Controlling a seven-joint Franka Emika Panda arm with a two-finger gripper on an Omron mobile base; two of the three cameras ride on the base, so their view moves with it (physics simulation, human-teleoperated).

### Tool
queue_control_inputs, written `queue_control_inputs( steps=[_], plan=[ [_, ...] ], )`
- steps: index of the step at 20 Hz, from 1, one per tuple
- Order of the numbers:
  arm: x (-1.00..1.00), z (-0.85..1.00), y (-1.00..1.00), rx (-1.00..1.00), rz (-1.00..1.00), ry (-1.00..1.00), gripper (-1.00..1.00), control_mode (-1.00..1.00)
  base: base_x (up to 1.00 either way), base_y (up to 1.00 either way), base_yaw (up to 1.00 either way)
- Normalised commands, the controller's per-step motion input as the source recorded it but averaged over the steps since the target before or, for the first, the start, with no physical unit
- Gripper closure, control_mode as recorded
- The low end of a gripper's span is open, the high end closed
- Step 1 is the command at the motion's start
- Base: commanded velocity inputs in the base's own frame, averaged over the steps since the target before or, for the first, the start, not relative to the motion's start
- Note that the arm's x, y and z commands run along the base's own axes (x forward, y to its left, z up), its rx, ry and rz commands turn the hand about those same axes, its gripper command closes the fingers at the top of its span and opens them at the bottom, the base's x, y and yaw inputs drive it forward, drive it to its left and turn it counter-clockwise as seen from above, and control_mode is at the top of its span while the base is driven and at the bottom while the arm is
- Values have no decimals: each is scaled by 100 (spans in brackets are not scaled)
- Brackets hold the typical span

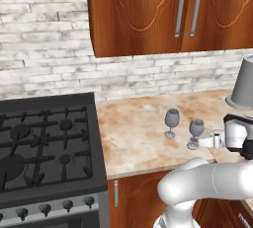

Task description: Retrieve the wine glasses from the counter and place one next to each plate.

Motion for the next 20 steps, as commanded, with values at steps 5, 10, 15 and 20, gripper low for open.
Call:
queue_control_inputs(
  steps=[5, 10, 15, 20],
  plan=[
    [13, -17, 0, 4, 0, 4, 100, -100, 0, 0, 0],
    [0, 25, 6, 0, 0, -5, 100, -100, 0, 0, 0],
    [-14, 99, 15, 0, -1, -17, 100, -100, 0, 0, 0],
    [-29, 100, 22, -7, -2, -16, 100, -100, 0, 0, 0]
  ],
)
